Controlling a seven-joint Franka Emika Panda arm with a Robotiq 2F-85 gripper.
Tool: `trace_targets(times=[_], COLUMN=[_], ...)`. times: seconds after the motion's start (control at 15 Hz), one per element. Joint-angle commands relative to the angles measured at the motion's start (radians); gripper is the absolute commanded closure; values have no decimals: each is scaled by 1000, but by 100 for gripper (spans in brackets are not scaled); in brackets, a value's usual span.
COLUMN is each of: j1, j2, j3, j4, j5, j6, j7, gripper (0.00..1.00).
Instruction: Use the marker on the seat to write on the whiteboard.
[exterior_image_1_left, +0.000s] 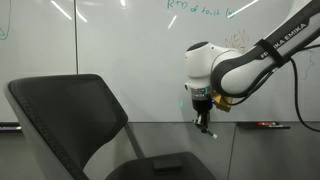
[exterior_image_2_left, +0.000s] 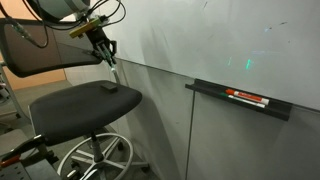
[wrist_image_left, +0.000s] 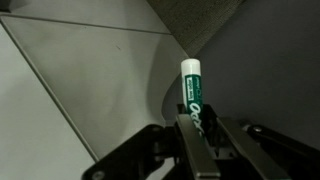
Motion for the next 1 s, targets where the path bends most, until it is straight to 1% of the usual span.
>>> trace_targets(times=[0.0, 0.27, 0.47, 0.67, 0.93], j1=[-4, 13, 32, 55, 105], j2=[22, 101, 152, 199, 263], j3=[12, 10, 3, 6, -8], j4=[-36, -44, -40, -33, -4], j5=[37, 71, 107, 165, 233], j6=[89, 172, 197, 210, 223], j7=[-16, 17, 32, 39, 130], gripper=[95, 95, 95, 95, 95])
